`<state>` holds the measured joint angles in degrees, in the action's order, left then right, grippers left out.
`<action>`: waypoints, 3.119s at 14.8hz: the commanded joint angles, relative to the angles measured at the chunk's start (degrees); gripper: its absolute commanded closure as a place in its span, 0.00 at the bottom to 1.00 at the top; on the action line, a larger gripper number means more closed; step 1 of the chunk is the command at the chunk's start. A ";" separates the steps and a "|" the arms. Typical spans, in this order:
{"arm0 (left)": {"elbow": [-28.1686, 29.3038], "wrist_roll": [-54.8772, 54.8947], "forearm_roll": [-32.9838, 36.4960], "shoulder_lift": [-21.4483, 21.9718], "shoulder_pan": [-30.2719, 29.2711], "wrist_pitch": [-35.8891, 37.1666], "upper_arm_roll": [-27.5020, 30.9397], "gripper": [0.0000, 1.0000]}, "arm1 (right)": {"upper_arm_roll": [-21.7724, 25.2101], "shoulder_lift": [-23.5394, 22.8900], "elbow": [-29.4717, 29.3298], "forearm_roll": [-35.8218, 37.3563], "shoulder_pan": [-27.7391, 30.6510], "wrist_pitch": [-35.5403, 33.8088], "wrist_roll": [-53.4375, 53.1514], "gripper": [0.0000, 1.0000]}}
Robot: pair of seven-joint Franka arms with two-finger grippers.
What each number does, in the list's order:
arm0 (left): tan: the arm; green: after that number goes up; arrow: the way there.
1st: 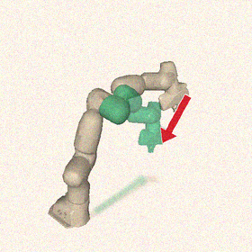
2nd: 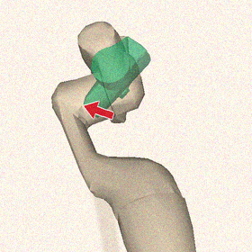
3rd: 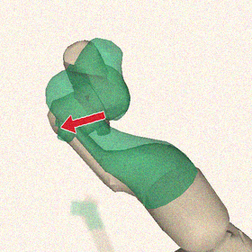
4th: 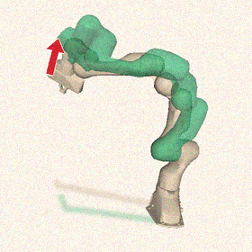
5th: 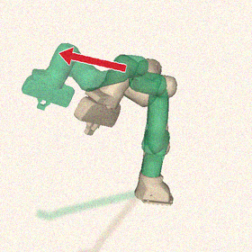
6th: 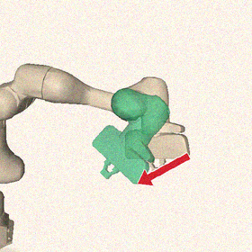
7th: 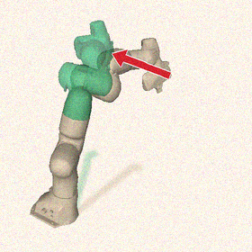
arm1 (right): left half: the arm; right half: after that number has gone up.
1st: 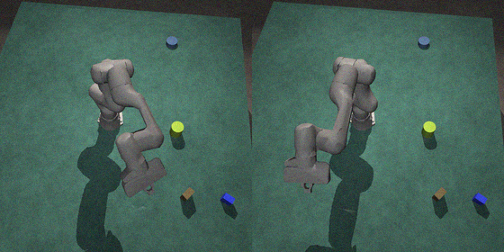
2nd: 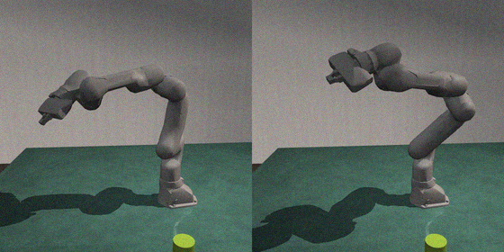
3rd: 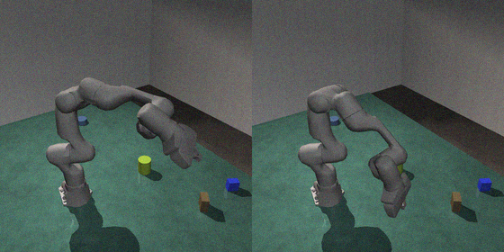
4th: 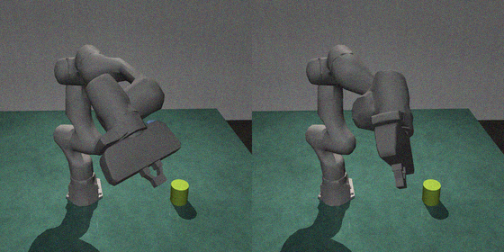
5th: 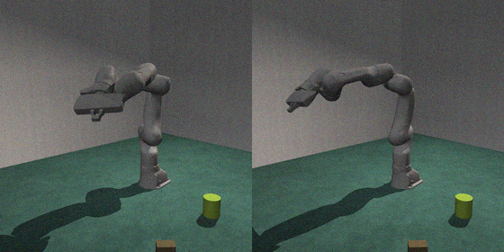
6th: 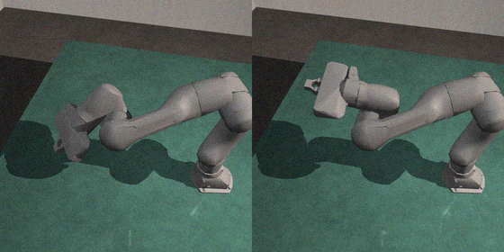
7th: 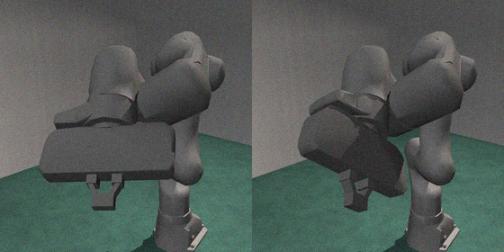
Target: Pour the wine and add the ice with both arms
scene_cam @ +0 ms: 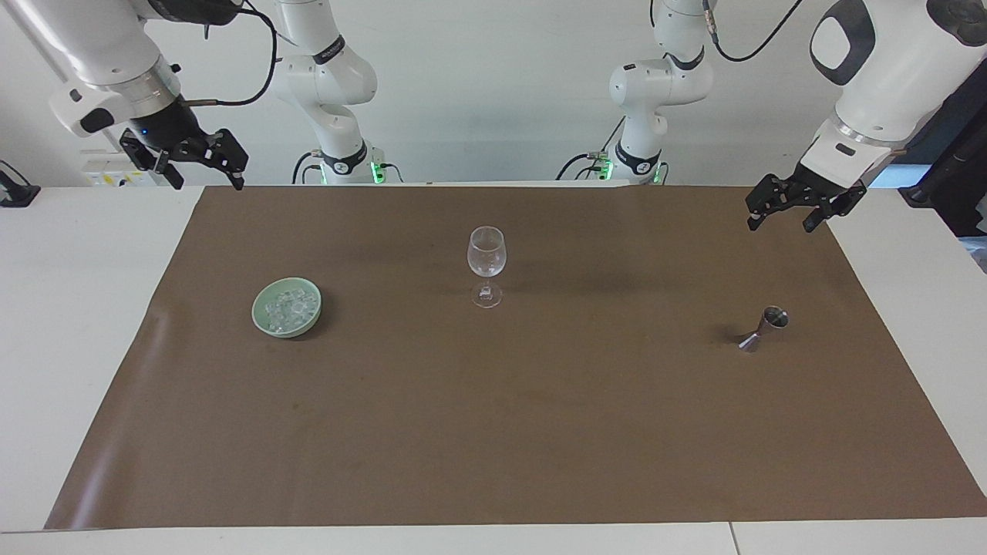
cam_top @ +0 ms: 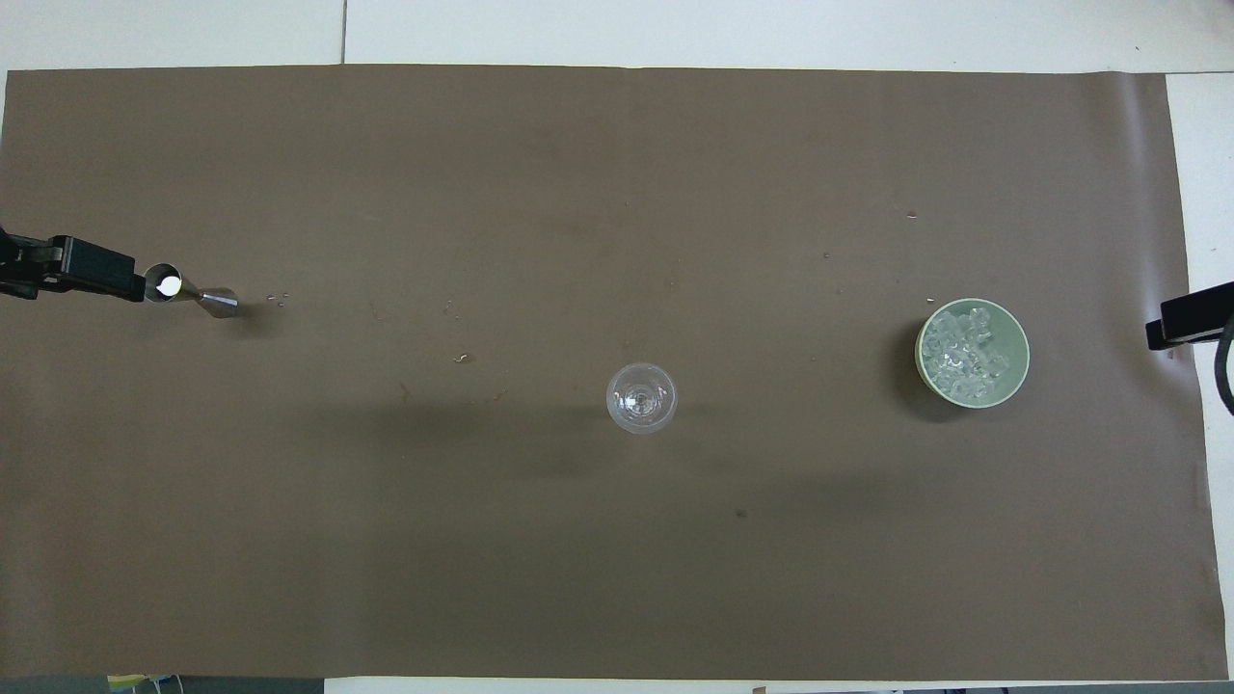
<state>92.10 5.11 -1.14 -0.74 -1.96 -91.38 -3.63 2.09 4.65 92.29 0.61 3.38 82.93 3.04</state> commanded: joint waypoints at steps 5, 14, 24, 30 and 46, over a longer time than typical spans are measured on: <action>-0.08 0.42 0.78 0.30 -0.15 0.86 0.03 0.00 | -0.15 1.50 1.93 -0.44 0.66 0.48 1.35 0.00; -0.17 0.34 0.87 0.30 0.38 1.29 0.11 0.00 | -0.15 1.68 2.02 -0.44 1.10 0.48 1.00 0.00; -2.27 -8.68 -3.07 -1.54 -3.13 5.42 0.73 0.00 | -0.15 1.68 1.93 -0.52 1.02 0.48 1.00 0.00; -11.15 -45.14 -17.21 -12.08 -5.86 6.84 4.76 0.00 | -0.15 1.68 2.02 -0.52 1.02 0.48 1.00 0.00; -10.98 -69.19 -35.68 -28.69 -18.68 -1.43 5.30 0.00 | -0.15 1.68 1.93 -0.52 1.02 0.48 1.00 0.00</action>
<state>82.02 -63.34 -34.52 -27.06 -18.44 -92.67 1.84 2.25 4.88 92.71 0.61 3.62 82.92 3.04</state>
